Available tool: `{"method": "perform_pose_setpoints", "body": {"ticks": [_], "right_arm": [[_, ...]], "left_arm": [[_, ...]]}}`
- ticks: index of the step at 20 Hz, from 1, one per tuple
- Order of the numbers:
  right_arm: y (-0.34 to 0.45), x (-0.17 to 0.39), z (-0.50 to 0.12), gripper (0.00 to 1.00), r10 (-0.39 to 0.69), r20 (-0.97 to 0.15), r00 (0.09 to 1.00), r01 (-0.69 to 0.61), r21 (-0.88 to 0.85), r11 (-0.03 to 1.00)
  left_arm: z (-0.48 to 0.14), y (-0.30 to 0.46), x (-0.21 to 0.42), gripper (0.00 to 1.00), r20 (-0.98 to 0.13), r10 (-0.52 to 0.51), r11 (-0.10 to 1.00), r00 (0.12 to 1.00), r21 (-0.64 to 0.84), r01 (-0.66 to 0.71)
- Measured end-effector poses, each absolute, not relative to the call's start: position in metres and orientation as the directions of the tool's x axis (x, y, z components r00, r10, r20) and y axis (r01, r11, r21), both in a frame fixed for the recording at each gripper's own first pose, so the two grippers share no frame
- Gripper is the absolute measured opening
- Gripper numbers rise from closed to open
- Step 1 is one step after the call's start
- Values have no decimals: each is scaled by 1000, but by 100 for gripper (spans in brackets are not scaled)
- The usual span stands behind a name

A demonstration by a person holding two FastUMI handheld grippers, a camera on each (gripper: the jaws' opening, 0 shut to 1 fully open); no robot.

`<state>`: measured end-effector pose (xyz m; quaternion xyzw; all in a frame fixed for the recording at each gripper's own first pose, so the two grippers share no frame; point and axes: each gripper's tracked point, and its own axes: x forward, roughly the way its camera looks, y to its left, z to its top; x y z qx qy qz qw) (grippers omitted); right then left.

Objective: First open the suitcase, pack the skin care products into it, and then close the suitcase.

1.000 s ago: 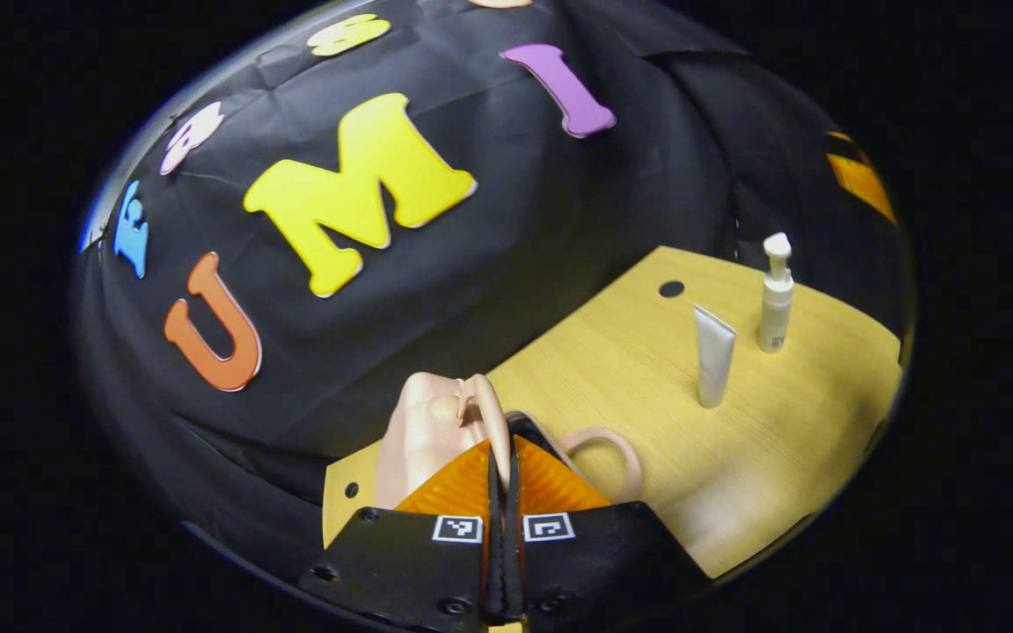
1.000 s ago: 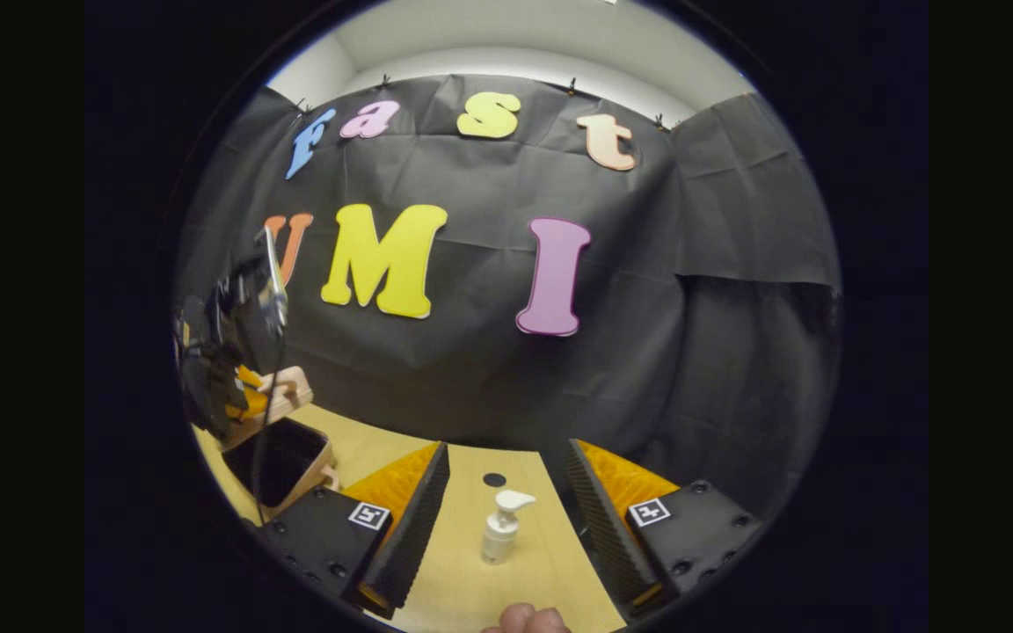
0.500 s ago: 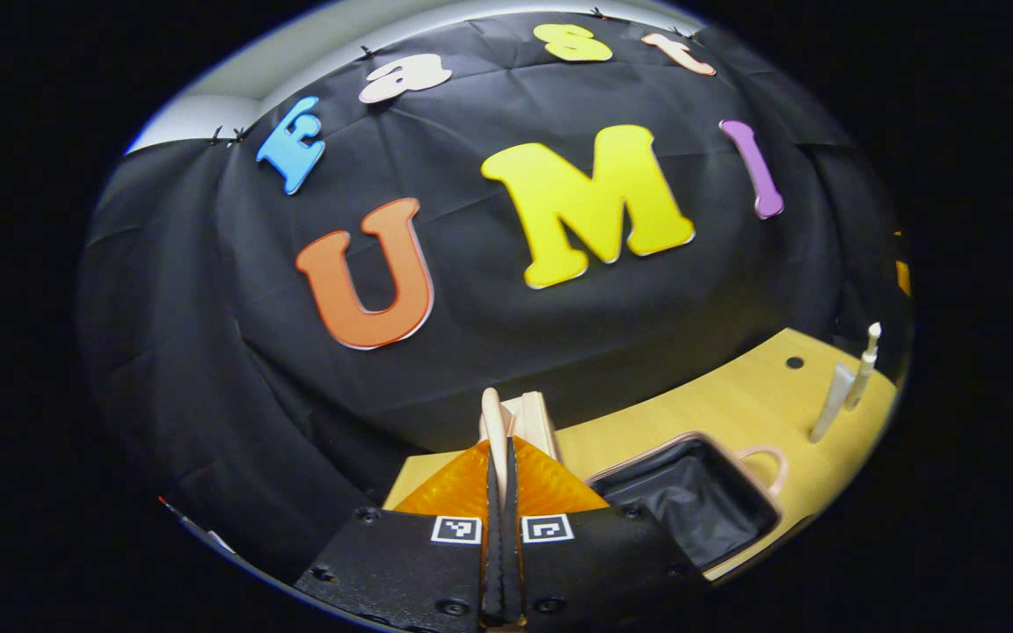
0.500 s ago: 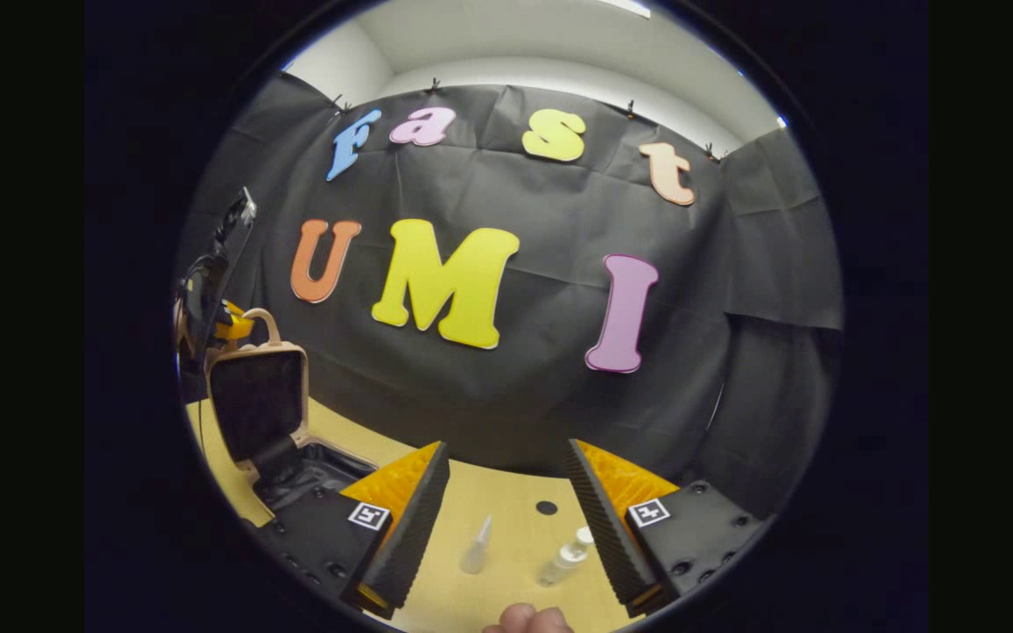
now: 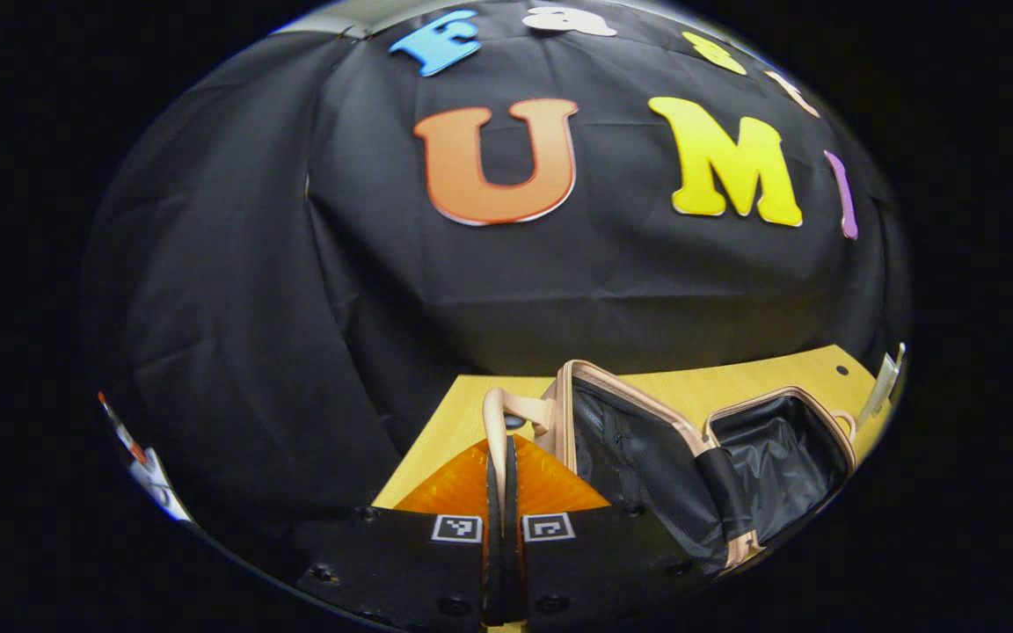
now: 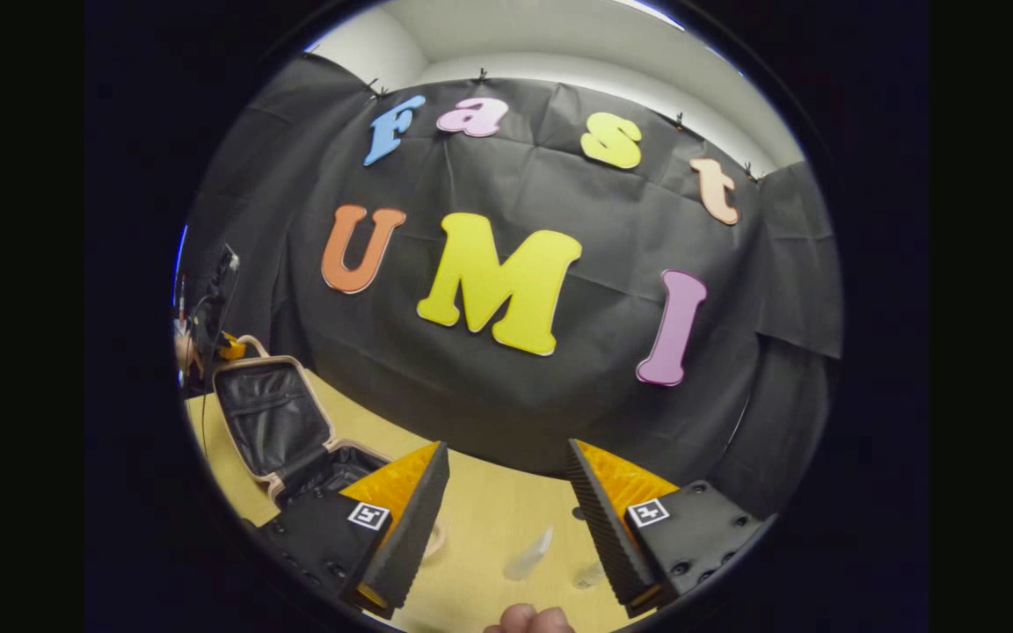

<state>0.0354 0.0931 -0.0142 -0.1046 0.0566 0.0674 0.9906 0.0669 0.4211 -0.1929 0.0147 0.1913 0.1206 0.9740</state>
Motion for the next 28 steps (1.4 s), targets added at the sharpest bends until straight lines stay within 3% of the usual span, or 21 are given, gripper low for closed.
{"method": "perform_pose_setpoints", "body": {"ticks": [5,11,13,17,21,28], "right_arm": [[110,40,-21,80,132,-150,980,-167,-254,953],[114,38,-26,82,121,-172,978,-165,-267,950],[113,38,-26,82,118,-169,978,-160,-260,952],[110,35,-26,82,112,-159,981,-147,-235,961],[89,25,-20,82,100,-130,986,-126,-210,969],[31,18,-34,82,60,-117,991,-74,-120,990]], "left_arm": [[-277,446,60,3,-473,205,960,857,-74,-270],[-332,452,57,6,-566,177,937,805,-153,-314],[-330,455,58,15,-567,199,938,800,-127,-324],[-312,458,52,44,-550,230,940,803,-88,-330],[-273,437,47,100,-482,246,930,841,-129,-345],[-171,320,31,98,-325,306,947,895,2,-323]]}}
